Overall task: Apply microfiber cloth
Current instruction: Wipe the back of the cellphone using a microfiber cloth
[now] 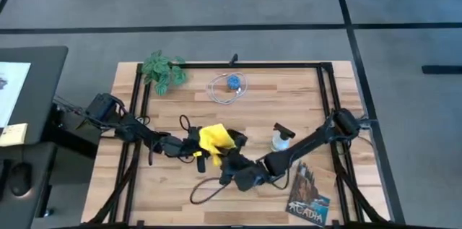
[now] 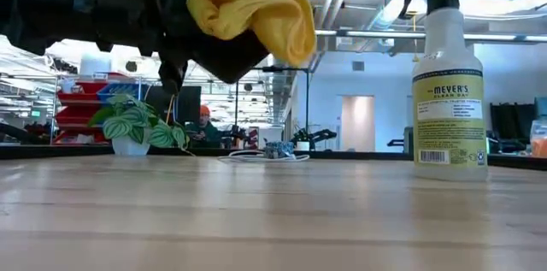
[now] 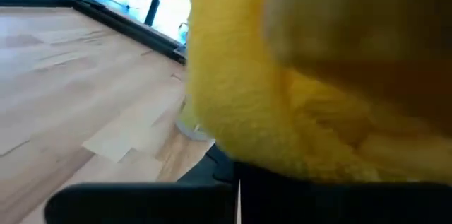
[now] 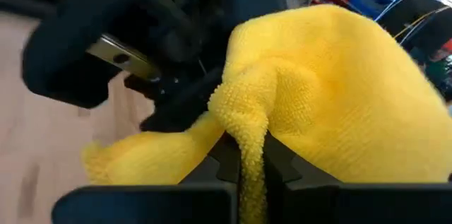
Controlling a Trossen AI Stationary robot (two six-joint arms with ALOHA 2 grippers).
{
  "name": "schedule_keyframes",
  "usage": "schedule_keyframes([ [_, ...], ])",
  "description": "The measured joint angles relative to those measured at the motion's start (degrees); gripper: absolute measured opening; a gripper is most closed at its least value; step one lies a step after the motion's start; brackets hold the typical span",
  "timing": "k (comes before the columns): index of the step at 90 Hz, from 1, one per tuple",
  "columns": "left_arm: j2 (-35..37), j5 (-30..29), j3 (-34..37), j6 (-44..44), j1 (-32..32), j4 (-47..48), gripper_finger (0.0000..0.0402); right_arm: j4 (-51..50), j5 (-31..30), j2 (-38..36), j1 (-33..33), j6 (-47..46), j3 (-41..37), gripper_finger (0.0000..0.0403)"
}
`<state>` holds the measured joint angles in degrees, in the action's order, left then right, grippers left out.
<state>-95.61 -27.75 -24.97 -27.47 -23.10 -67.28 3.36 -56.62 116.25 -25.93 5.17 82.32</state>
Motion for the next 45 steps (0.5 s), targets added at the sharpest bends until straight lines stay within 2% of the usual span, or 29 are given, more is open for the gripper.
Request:
schedule_keyframes([
  [12,0.0,2.5,-0.2,0.7,-0.1,0.8,0.0010,-9.9,4.5,-2.2,0.0,-5.7,0.2,0.0001],
  [24,0.0,4.5,-0.2,2.0,-0.1,3.3,0.0010,-18.5,14.5,-4.2,1.1,-11.5,0.1,0.0001],
  [33,0.0,5.6,-0.5,3.4,-0.1,5.1,0.0010,-18.8,22.1,-4.8,2.8,-12.7,0.0,0.0001],
  [45,0.0,6.4,-2.7,4.9,-0.3,11.9,0.0010,-15.8,29.2,-4.5,5.0,-12.0,-0.2,0.0001],
])
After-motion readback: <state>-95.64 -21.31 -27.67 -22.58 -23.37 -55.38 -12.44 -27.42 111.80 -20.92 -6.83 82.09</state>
